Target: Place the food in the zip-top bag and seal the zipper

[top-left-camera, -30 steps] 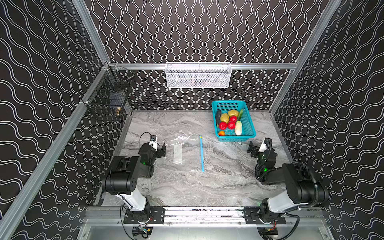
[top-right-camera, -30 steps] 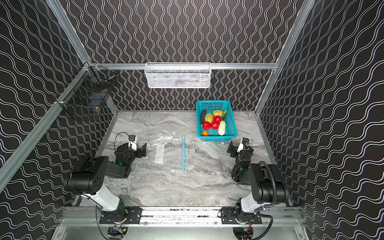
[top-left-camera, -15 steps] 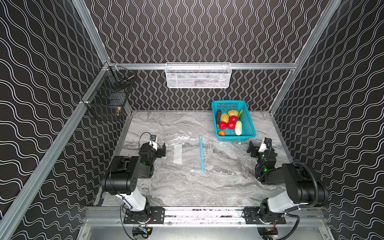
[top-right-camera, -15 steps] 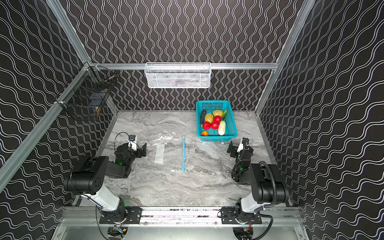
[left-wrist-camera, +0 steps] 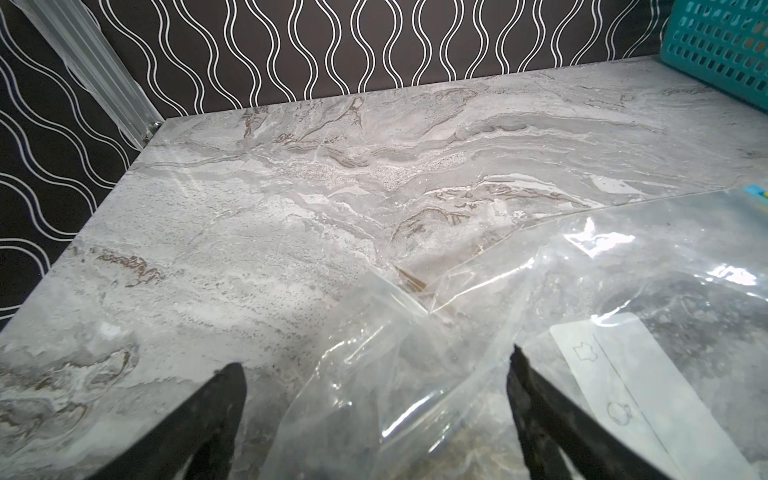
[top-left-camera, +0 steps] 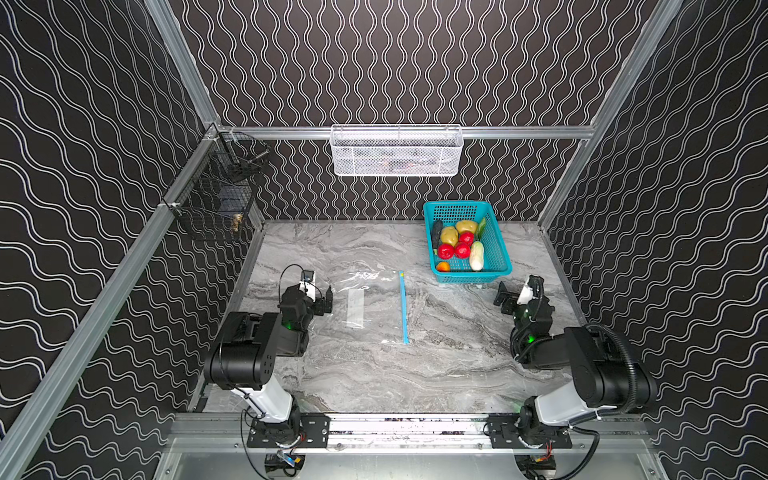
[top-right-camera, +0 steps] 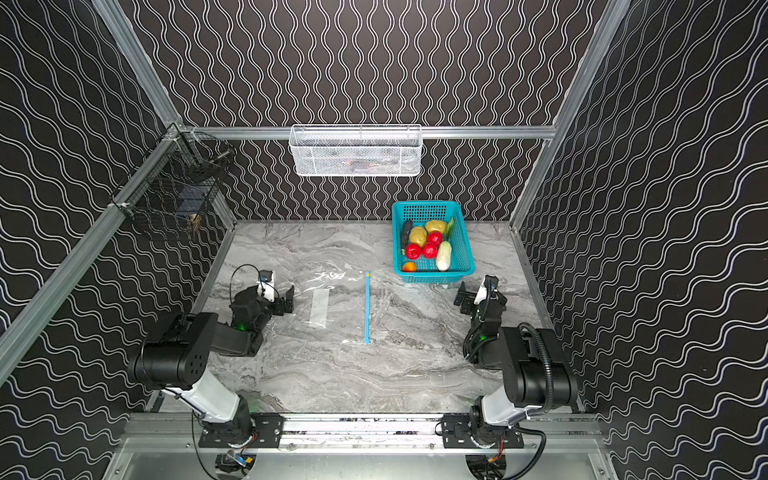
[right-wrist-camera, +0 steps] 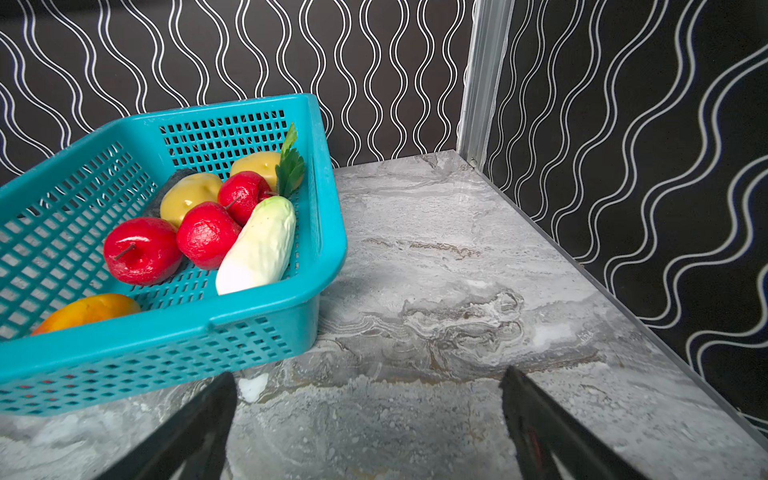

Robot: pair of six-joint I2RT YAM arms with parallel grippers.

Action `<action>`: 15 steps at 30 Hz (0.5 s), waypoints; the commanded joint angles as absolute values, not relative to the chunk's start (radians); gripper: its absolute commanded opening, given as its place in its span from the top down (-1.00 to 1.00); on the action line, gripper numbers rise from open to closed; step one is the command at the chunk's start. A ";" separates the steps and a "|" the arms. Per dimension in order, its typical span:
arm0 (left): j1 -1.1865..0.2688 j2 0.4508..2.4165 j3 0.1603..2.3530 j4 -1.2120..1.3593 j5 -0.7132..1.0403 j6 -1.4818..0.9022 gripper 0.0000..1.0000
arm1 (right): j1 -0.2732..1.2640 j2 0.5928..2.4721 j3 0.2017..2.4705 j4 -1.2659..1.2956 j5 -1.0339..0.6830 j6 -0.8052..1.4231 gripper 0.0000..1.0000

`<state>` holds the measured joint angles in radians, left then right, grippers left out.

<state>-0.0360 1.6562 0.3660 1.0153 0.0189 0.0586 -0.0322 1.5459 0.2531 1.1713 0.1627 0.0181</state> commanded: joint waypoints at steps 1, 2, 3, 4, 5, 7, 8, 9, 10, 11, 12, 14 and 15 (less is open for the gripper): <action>-0.038 1.654 0.371 1.014 0.005 0.074 -0.98 | -0.032 1.545 0.259 1.196 0.158 0.023 -0.99; -0.038 1.654 0.371 1.015 0.005 0.074 -0.98 | -0.032 1.545 0.259 1.196 0.158 0.023 -0.99; -0.038 1.652 0.372 1.016 0.005 0.074 -0.98 | -0.032 1.545 0.260 1.195 0.158 0.023 -0.98; -0.038 1.654 0.371 1.015 0.005 0.074 -0.98 | -0.032 1.545 0.260 1.195 0.158 0.022 -0.98; -0.038 1.654 0.371 1.015 0.005 0.074 -0.98 | -0.032 1.545 0.260 1.197 0.160 0.021 -0.99; -0.038 1.654 0.371 1.015 0.005 0.074 -0.98 | -0.032 1.545 0.256 1.204 0.163 0.018 -0.99; -0.038 1.654 0.372 1.015 0.004 0.074 -0.98 | -0.032 1.544 0.256 1.203 0.163 0.017 -0.99; -0.038 1.653 0.372 1.016 0.005 0.074 -0.98 | -0.032 1.544 0.256 1.204 0.163 0.017 -0.99; -0.038 1.652 0.370 1.017 0.004 0.074 -0.98 | -0.032 1.542 0.255 1.205 0.165 0.017 -0.99; -0.040 1.652 0.370 1.019 -0.008 0.070 -0.98 | -0.031 1.540 0.251 1.212 0.175 0.018 -0.99; -0.040 1.652 0.368 1.019 -0.027 0.061 -0.98 | -0.026 1.539 0.246 1.219 0.199 0.022 -0.99; -0.040 1.650 0.362 1.029 -0.049 0.056 -0.98 | -0.024 1.543 0.241 1.235 0.228 0.030 -0.99; -0.040 1.651 0.362 1.030 -0.052 0.055 -0.98 | -0.023 1.540 0.240 1.235 0.233 0.031 -0.99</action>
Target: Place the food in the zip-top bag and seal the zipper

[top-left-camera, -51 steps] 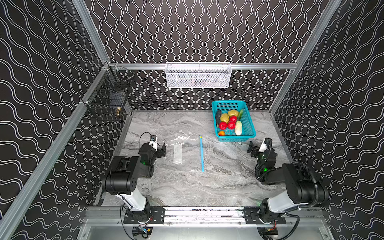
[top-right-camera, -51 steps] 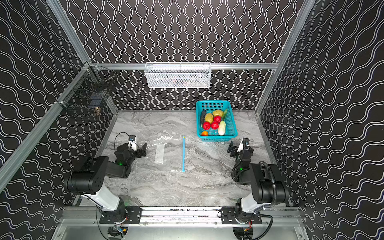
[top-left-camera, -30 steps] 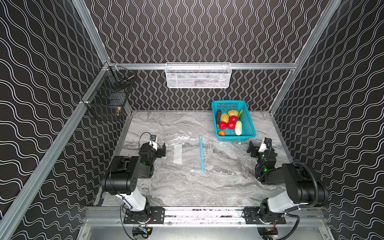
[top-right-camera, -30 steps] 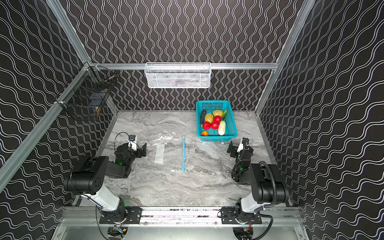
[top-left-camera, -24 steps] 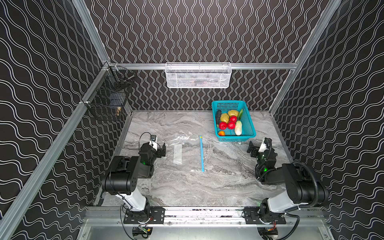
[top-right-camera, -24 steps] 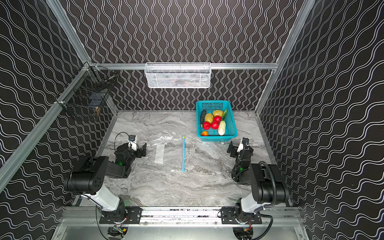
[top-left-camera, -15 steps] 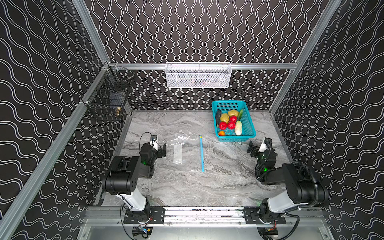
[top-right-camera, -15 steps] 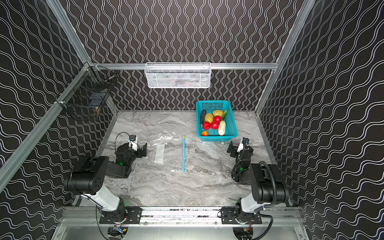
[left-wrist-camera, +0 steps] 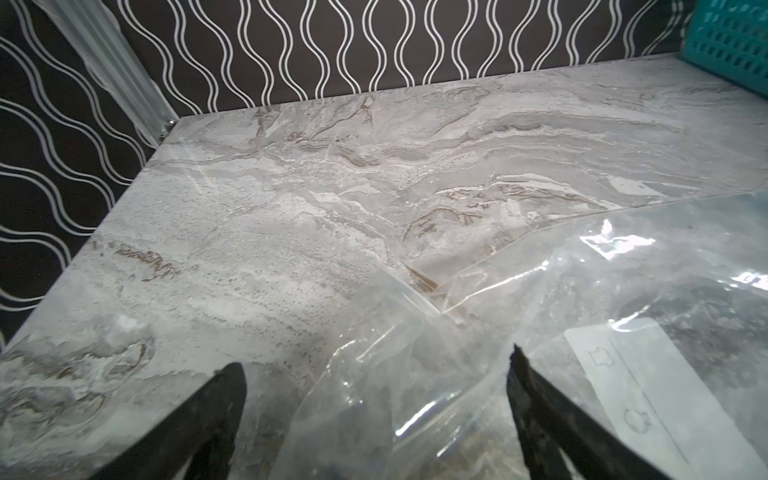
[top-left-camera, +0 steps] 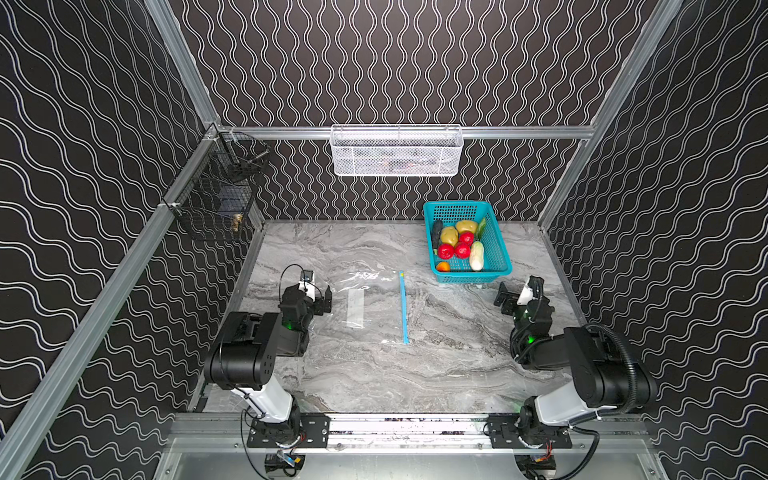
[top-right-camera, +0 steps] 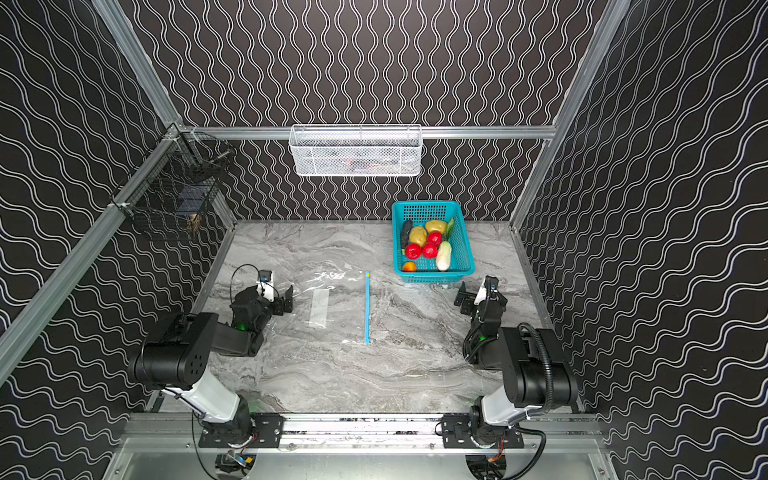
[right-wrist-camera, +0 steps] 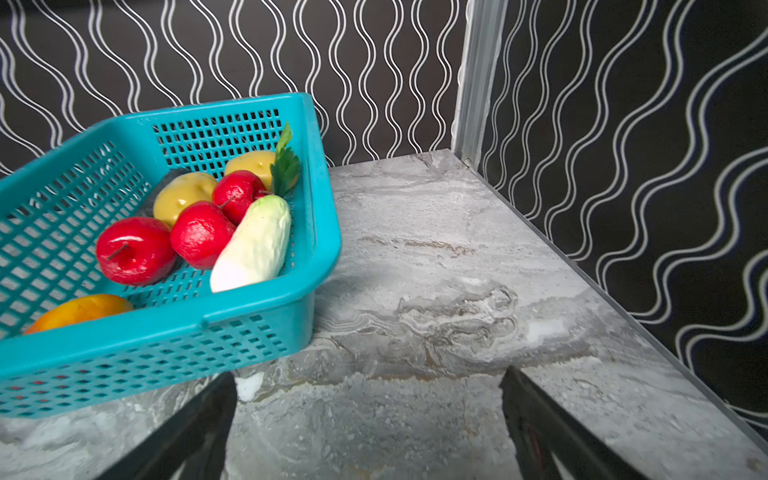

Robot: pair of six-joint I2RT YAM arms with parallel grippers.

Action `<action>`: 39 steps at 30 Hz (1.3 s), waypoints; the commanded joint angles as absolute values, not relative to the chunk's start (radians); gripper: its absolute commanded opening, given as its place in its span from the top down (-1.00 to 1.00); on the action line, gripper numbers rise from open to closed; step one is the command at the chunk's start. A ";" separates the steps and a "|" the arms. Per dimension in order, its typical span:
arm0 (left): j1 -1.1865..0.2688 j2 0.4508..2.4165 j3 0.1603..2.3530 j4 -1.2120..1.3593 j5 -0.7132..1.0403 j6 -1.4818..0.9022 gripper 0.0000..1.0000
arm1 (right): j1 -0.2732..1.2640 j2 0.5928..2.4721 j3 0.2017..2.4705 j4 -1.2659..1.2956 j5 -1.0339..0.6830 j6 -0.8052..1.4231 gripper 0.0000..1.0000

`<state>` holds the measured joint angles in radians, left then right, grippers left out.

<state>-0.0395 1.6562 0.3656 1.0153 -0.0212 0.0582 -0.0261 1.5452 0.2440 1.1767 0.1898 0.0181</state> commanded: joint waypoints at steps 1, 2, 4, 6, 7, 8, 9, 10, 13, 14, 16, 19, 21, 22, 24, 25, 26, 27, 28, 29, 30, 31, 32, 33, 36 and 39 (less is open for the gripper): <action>-0.041 1.650 0.360 1.034 -0.057 0.051 -0.98 | -0.021 1.540 0.233 1.248 0.241 0.032 -0.99; -0.041 1.649 0.355 1.043 -0.067 0.049 -0.98 | -0.020 1.536 0.225 1.261 0.242 0.032 -0.99; -0.041 1.649 0.348 1.054 -0.087 0.040 -0.98 | -0.018 1.528 0.211 1.279 0.250 0.032 -0.99; -0.041 1.649 0.346 1.060 -0.117 0.028 -0.98 | -0.013 1.511 0.200 1.297 0.265 0.028 -0.99; -0.043 1.648 0.345 1.062 -0.134 0.024 -0.98 | -0.011 1.487 0.198 1.260 0.259 0.031 -0.99; -0.047 1.645 0.346 1.057 -0.150 0.023 -0.98 | -0.009 1.468 0.194 1.249 0.255 0.028 -0.99; -0.052 1.637 0.352 1.039 -0.178 0.019 -0.98 | -0.001 1.454 0.193 1.262 0.288 0.019 -0.99; -0.052 1.628 0.359 1.015 -0.193 0.015 -0.98 | 0.001 1.433 0.200 1.226 0.316 0.027 -0.99; -0.052 1.622 0.354 1.022 -0.202 0.010 -0.98 | 0.002 1.363 0.243 1.030 0.353 0.084 -0.99; -0.052 1.620 0.353 1.022 -0.206 0.010 -0.98 | 0.002 1.366 0.239 1.047 0.360 0.077 -0.99; -0.052 1.614 0.351 1.018 -0.210 0.009 -0.98 | 0.002 1.388 0.215 1.139 0.351 0.053 -0.98; -0.054 1.594 0.357 0.996 -0.213 0.011 -0.98 | 0.002 1.396 0.195 1.188 0.379 0.059 -0.99; -0.058 1.565 0.376 0.936 -0.207 0.019 -0.98 | 0.002 1.378 0.224 1.117 0.406 0.075 -0.98; -0.064 1.553 0.392 0.900 -0.221 0.023 -0.98 | 0.002 1.362 0.252 1.050 0.412 0.083 -0.98; -0.078 1.548 0.422 0.843 -0.285 0.018 -0.98 | 0.002 1.334 0.306 0.909 0.415 0.099 -0.99; -0.087 1.552 0.445 0.805 -0.337 0.010 -0.98 | 0.002 1.324 0.336 0.839 0.425 0.114 -0.98; -0.095 1.556 0.477 0.749 -0.368 0.008 -0.98 | 0.002 1.319 0.362 0.785 0.434 0.134 -0.99; -0.100 1.561 0.526 0.664 -0.369 0.014 -0.97 | 0.002 1.319 0.393 0.723 0.452 0.166 -0.99; -0.105 1.567 0.581 0.571 -0.374 0.020 -0.98 | 0.002 1.323 0.429 0.648 0.459 0.196 -0.99; -0.108 1.569 0.630 0.489 -0.391 0.013 -0.98 | 0.002 1.328 0.465 0.579 0.471 0.208 -0.99; -0.109 1.574 0.689 0.394 -0.391 0.004 -0.98 | 0.002 1.336 0.494 0.522 0.477 0.222 -0.99; -0.109 1.579 0.746 0.305 -0.385 0.002 -0.98 | 0.002 1.347 0.534 0.444 0.495 0.251 -0.98; -0.110 1.586 0.793 0.241 -0.383 0.000 -0.98 | 0.003 1.356 0.556 0.398 0.512 0.273 -0.99; -0.112 1.593 0.842 0.156 -0.389 -0.010 -0.98 | 0.003 1.365 0.581 0.351 0.529 0.292 -0.98; -0.115 1.620 0.987 -0.053 -0.394 -0.052 -0.98 | 0.003 1.382 0.624 0.267 0.538 0.314 -0.98; -0.137 1.670 1.141 -0.275 -0.446 -0.132 -0.98 | 0.003 1.382 0.632 0.240 0.524 0.317 -0.99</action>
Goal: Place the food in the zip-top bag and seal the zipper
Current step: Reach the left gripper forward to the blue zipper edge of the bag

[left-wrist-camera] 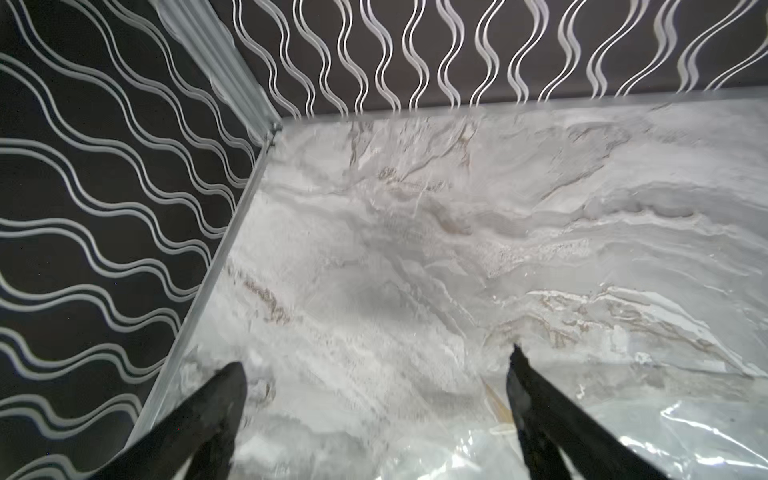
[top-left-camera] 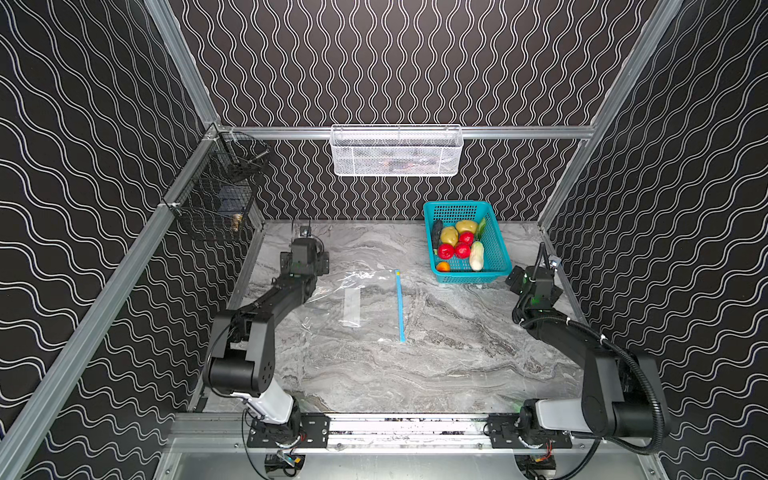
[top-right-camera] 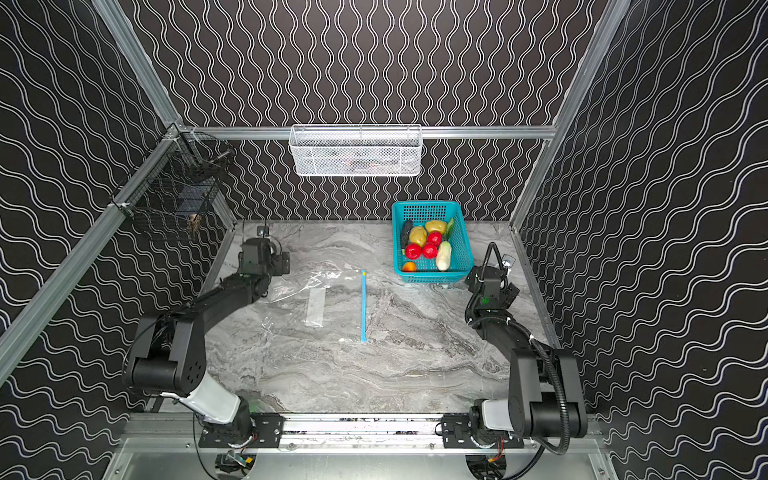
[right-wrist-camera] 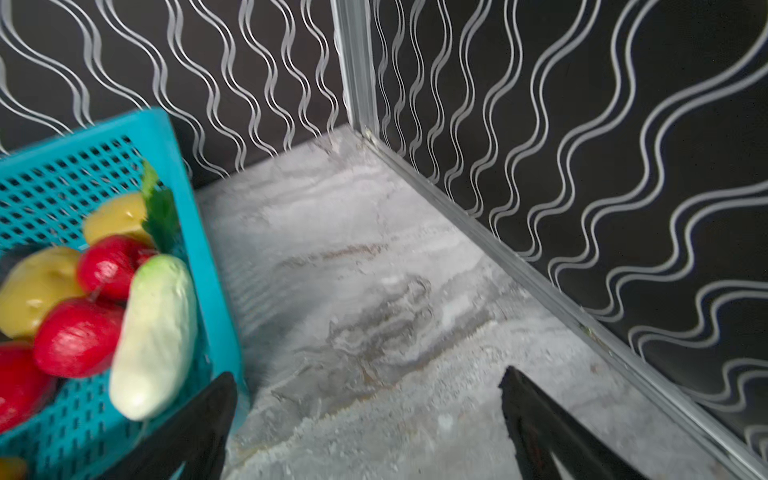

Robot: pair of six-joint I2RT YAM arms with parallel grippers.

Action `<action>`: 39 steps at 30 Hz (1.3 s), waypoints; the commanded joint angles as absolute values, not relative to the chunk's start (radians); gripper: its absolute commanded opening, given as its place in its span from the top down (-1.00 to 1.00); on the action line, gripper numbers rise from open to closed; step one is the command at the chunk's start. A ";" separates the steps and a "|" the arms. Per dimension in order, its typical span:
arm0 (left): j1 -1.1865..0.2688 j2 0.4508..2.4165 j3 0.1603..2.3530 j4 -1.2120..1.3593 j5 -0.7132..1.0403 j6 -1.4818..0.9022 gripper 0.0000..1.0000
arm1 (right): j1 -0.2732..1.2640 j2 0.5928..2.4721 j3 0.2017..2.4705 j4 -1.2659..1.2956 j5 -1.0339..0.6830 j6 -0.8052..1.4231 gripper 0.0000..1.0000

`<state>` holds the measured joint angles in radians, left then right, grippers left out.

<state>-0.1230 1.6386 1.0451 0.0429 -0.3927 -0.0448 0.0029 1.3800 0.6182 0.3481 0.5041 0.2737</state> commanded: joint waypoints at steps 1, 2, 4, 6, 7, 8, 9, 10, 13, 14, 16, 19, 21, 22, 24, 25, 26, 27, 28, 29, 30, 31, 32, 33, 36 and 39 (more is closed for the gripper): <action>-0.147 1.696 1.196 -0.345 -0.465 -0.144 -0.98 | 0.003 1.379 0.631 0.234 0.521 0.320 -0.99; -0.158 1.721 1.247 -0.410 -0.498 -0.165 -0.98 | 0.003 1.377 0.632 0.230 0.518 0.323 -0.99; -0.186 1.786 1.376 -0.562 -0.547 -0.197 -0.98 | 0.003 1.371 0.631 0.221 0.509 0.328 -0.98; -0.213 1.848 1.494 -0.707 -0.597 -0.238 -0.98 | 0.003 1.367 0.634 0.215 0.497 0.328 -0.99; -0.226 1.878 1.549 -0.768 -0.615 -0.261 -0.98 | 0.003 1.365 0.636 0.208 0.495 0.331 -0.99; -0.241 1.907 1.601 -0.829 -0.625 -0.281 -0.98 | 0.003 1.364 0.640 0.197 0.494 0.335 -0.99; -0.256 1.933 1.643 -0.883 -0.638 -0.305 -0.98 | 0.003 1.361 0.643 0.191 0.490 0.339 -0.99; -0.271 1.953 1.679 -0.928 -0.641 -0.323 -0.98 | 0.003 1.359 0.646 0.185 0.489 0.343 -0.99; -0.326 1.991 1.734 -1.016 -0.639 -0.369 -0.98 | 0.003 1.344 0.644 0.175 0.465 0.352 -0.98; -0.344 1.997 1.741 -1.032 -0.626 -0.382 -0.97 | 0.003 1.338 0.641 0.173 0.456 0.356 -0.98; -0.379 2.005 1.751 -1.050 -0.594 -0.411 -0.98 | 0.003 1.326 0.635 0.171 0.442 0.359 -0.98; -0.437 2.032 1.798 -1.091 -0.554 -0.454 -0.98 | 0.003 1.311 0.629 0.149 0.434 0.369 -0.98; -0.487 2.055 1.845 -1.115 -0.555 -0.461 -0.98 | 0.003 1.298 0.623 0.134 0.426 0.378 -0.99; -0.506 2.066 1.865 -1.125 -0.551 -0.465 -0.97 | 0.003 1.292 0.618 0.129 0.421 0.382 -0.99; -0.558 2.095 1.922 -1.166 -0.532 -0.491 -0.98 | 0.003 1.273 0.605 0.119 0.412 0.393 -0.99; -0.584 2.105 1.940 -1.180 -0.517 -0.489 -0.98 | 0.003 1.264 0.598 0.117 0.408 0.398 -0.99; -0.615 2.114 1.950 -1.175 -0.505 -0.477 -0.98 | 0.003 1.255 0.592 0.112 0.403 0.401 -0.99; -0.644 2.123 1.960 -1.181 -0.505 -0.478 -0.98 | 0.003 1.247 0.585 0.106 0.398 0.406 -0.99; -0.663 2.130 1.967 -1.183 -0.513 -0.483 -0.98 | 0.003 1.240 0.580 0.103 0.393 0.408 -0.99; -0.683 2.142 1.974 -1.185 -0.511 -0.490 -0.98 | 0.003 1.233 0.574 0.100 0.385 0.408 -0.98; -0.691 2.156 1.982 -1.184 -0.493 -0.495 -0.98 | 0.003 1.227 0.570 0.095 0.379 0.412 -0.99; -0.694 2.169 1.990 -1.186 -0.482 -0.503 -0.98 | 0.003 1.223 0.568 0.090 0.376 0.418 -0.99; -0.697 2.187 2.000 -1.188 -0.468 -0.513 -0.98 | 0.003 1.220 0.566 0.085 0.371 0.422 -0.99; -0.697 2.206 2.007 -1.187 -0.456 -0.519 -0.97 | 0.003 1.218 0.565 0.083 0.362 0.426 -0.99; -0.705 2.260 2.032 -1.196 -0.453 -0.544 -0.97 | 0.003 1.216 0.558 0.093 0.331 0.425 -0.99; -0.723 2.307 2.058 -1.207 -0.455 -0.563 -0.97 | 0.003 1.224 0.560 0.096 0.313 0.425 -0.98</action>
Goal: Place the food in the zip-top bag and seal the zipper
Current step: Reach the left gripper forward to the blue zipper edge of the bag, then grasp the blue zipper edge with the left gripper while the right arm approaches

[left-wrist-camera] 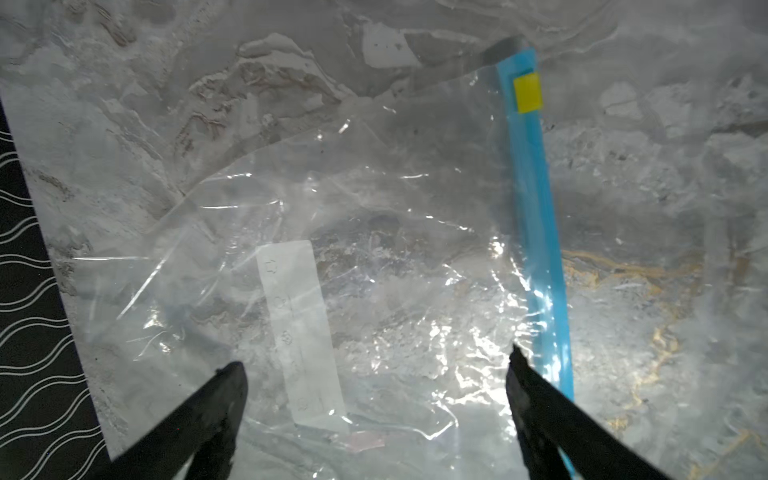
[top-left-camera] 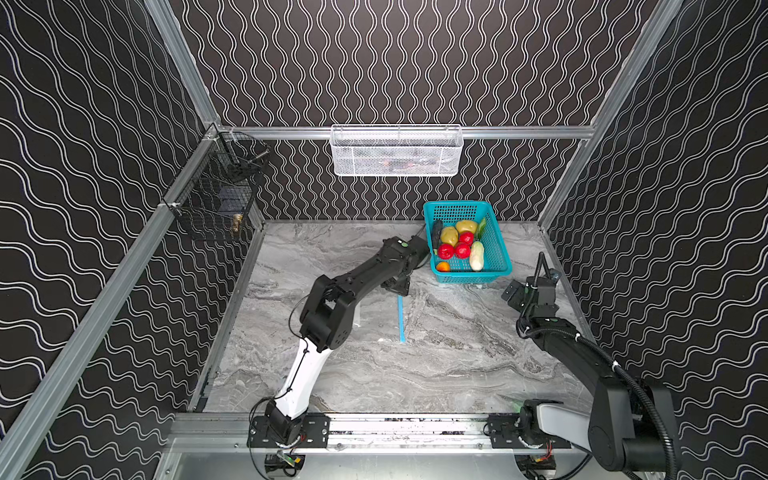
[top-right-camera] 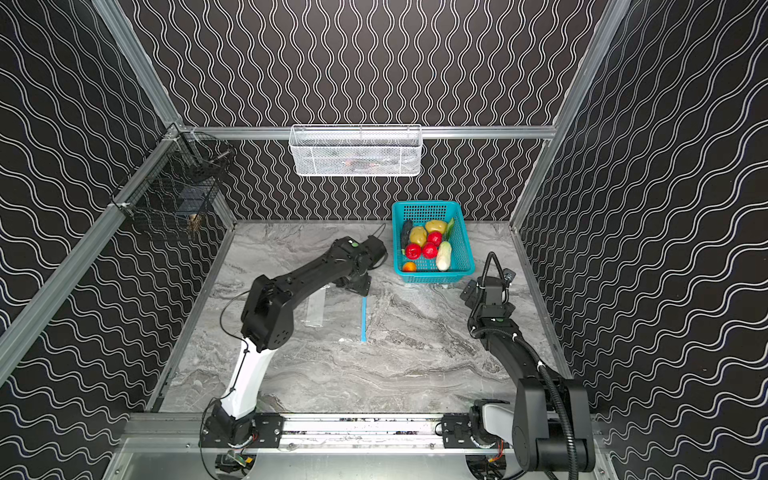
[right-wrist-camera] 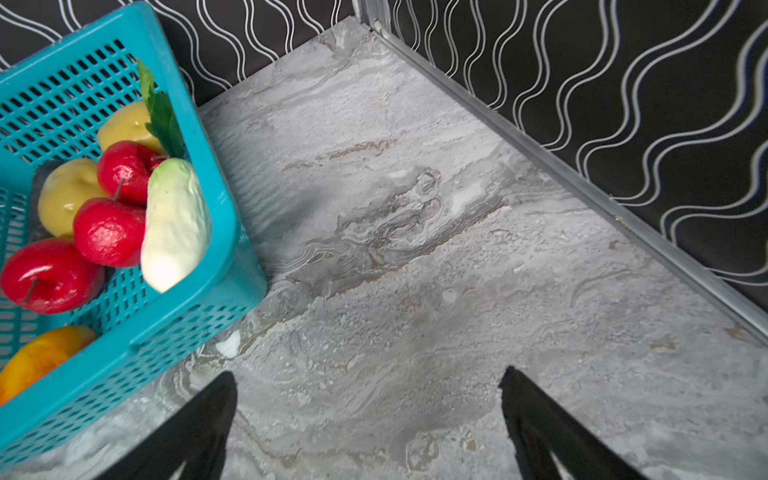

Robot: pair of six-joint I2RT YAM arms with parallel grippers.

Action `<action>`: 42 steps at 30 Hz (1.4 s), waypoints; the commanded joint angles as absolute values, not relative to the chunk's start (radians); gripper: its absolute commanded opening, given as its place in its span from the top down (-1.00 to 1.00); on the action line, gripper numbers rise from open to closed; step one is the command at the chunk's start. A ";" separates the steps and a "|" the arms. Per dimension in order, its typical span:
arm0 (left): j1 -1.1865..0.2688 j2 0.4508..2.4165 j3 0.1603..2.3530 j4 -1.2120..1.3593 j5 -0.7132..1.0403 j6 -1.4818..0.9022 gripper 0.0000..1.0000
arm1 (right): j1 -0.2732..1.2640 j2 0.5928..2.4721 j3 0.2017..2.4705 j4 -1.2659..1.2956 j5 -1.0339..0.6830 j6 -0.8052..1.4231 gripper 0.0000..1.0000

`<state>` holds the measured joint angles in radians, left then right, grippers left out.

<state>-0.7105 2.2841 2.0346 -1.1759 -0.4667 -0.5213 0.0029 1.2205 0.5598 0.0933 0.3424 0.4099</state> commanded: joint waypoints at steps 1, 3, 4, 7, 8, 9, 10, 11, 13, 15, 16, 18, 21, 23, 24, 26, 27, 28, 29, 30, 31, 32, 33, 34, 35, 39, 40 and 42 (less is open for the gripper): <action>-0.730 2.316 2.068 -1.212 -0.454 -0.567 -0.97 | 0.003 1.228 0.561 0.095 0.309 0.425 -0.98; -0.747 2.328 2.080 -1.212 -0.446 -0.569 -0.97 | 0.003 1.236 0.566 0.091 0.306 0.421 -0.99; -0.755 2.327 2.081 -1.208 -0.444 -0.570 -0.97 | 0.004 1.239 0.567 0.090 0.306 0.419 -0.98; -0.775 2.318 2.071 -1.178 -0.431 -0.572 -0.97 | 0.005 1.240 0.568 0.086 0.307 0.416 -0.99; -0.779 2.317 2.071 -1.172 -0.425 -0.575 -0.97 | 0.004 1.238 0.567 0.088 0.307 0.412 -0.99; -0.783 2.321 2.071 -1.165 -0.411 -0.571 -0.97 | 0.003 1.237 0.565 0.090 0.307 0.412 -0.98; -0.784 2.327 2.073 -1.161 -0.404 -0.568 -0.97 | 0.004 1.234 0.564 0.092 0.309 0.409 -0.98; -0.784 2.339 2.078 -1.161 -0.404 -0.565 -0.97 | 0.005 1.233 0.563 0.092 0.310 0.410 -0.99; -0.784 2.366 2.086 -1.163 -0.415 -0.542 -0.94 | 0.004 1.229 0.561 0.094 0.309 0.407 -0.99; -0.784 2.388 2.076 -1.164 -0.475 -0.531 -0.90 | 0.005 1.229 0.563 0.094 0.305 0.408 -0.99; -0.784 2.390 2.055 -1.141 -0.502 -0.523 -0.89 | 0.004 1.227 0.564 0.094 0.301 0.407 -0.98; -0.783 2.382 2.010 -1.095 -0.528 -0.508 -0.87 | 0.004 1.224 0.566 0.094 0.296 0.410 -0.98; -0.783 2.364 1.972 -1.045 -0.531 -0.496 -0.83 | 0.004 1.213 0.562 0.095 0.295 0.414 -0.99; -0.782 2.367 1.975 -1.039 -0.540 -0.495 -0.78 | 0.005 1.206 0.559 0.095 0.295 0.414 -0.99; -0.783 2.369 1.981 -1.042 -0.543 -0.497 -0.75 | 0.005 1.203 0.558 0.097 0.295 0.413 -0.99; -0.782 2.380 1.989 -1.049 -0.555 -0.498 -0.69 | 0.004 1.199 0.558 0.095 0.296 0.411 -0.98; -0.782 2.382 1.986 -1.048 -0.557 -0.496 -0.66 | 0.004 1.198 0.560 0.094 0.297 0.410 -0.99; -0.783 2.385 1.981 -1.039 -0.558 -0.494 -0.62 | 0.005 1.199 0.562 0.091 0.301 0.409 -0.99; -0.781 2.388 1.975 -1.031 -0.558 -0.487 -0.57 | 0.004 1.199 0.564 0.089 0.302 0.410 -0.99; -0.779 2.392 1.971 -1.023 -0.561 -0.479 -0.51 | 0.005 1.200 0.566 0.087 0.304 0.409 -0.99; -0.774 2.397 1.967 -1.015 -0.560 -0.472 -0.42 | 0.005 1.200 0.567 0.087 0.302 0.408 -0.99; -0.768 2.401 1.966 -1.012 -0.555 -0.468 -0.31 | 0.005 1.200 0.568 0.087 0.302 0.411 -0.99; -0.762 2.403 1.961 -1.008 -0.546 -0.466 -0.22 | 0.005 1.198 0.568 0.088 0.300 0.412 -0.98; -0.755 2.406 1.955 -0.999 -0.537 -0.462 -0.09 | 0.005 1.198 0.568 0.089 0.298 0.412 -0.99; -0.751 2.408 1.947 -0.989 -0.535 -0.459 0.03 | 0.005 1.198 0.568 0.088 0.295 0.414 -0.99; -0.746 2.413 1.917 -0.964 -0.557 -0.448 0.23 | 0.005 1.197 0.570 0.084 0.295 0.416 -0.99; -0.746 2.413 1.907 -0.956 -0.561 -0.446 0.27 | 0.005 1.195 0.571 0.083 0.295 0.417 -0.98; -0.744 2.413 1.895 -0.945 -0.564 -0.443 0.39 | 0.005 1.192 0.573 0.080 0.297 0.416 -0.99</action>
<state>-0.7483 2.3920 1.9171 -0.9436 -0.6373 -0.4629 0.0044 1.1992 0.5636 0.0837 0.2985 0.4072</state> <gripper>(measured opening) 0.318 0.993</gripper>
